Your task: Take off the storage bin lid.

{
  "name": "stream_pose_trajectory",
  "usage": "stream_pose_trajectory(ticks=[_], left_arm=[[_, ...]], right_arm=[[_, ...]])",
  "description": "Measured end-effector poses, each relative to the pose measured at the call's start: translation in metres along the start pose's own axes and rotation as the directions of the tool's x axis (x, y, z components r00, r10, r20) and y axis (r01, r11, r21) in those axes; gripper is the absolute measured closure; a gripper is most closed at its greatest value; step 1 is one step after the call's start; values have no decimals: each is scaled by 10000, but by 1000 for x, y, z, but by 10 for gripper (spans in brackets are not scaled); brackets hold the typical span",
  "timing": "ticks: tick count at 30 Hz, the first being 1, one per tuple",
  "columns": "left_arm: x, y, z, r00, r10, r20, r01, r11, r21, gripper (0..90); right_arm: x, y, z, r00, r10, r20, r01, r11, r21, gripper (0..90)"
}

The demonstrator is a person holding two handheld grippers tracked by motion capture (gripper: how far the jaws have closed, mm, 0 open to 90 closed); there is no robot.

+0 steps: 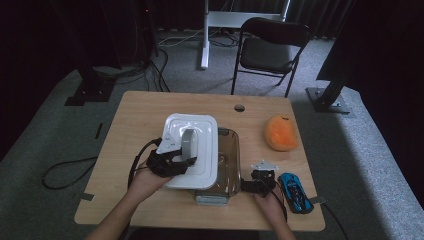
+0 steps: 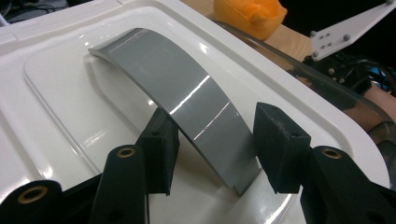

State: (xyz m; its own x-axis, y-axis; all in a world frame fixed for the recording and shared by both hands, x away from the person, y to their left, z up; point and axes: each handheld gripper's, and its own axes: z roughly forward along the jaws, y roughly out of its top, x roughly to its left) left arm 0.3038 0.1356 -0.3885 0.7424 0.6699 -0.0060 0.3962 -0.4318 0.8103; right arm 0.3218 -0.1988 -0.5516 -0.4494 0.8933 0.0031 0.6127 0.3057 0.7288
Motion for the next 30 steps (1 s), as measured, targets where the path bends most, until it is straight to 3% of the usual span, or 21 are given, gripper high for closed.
stream_pose_trajectory(ticks=[4,17,30], left_arm=[[6,-4,-6,9995,-49,-320,49,10000,-8,521],[21,-16,-24,9983,-140,-565,137,9999,-60,523],[40,-32,-39,9937,-582,-962,565,9982,-208,529]], right_arm=[[0,0,0,10000,9,-1,-9,10000,-3,131],[0,0,0,10000,-3,1,3,10000,5,131],[0,0,0,10000,14,1,-14,10000,-5,131]])
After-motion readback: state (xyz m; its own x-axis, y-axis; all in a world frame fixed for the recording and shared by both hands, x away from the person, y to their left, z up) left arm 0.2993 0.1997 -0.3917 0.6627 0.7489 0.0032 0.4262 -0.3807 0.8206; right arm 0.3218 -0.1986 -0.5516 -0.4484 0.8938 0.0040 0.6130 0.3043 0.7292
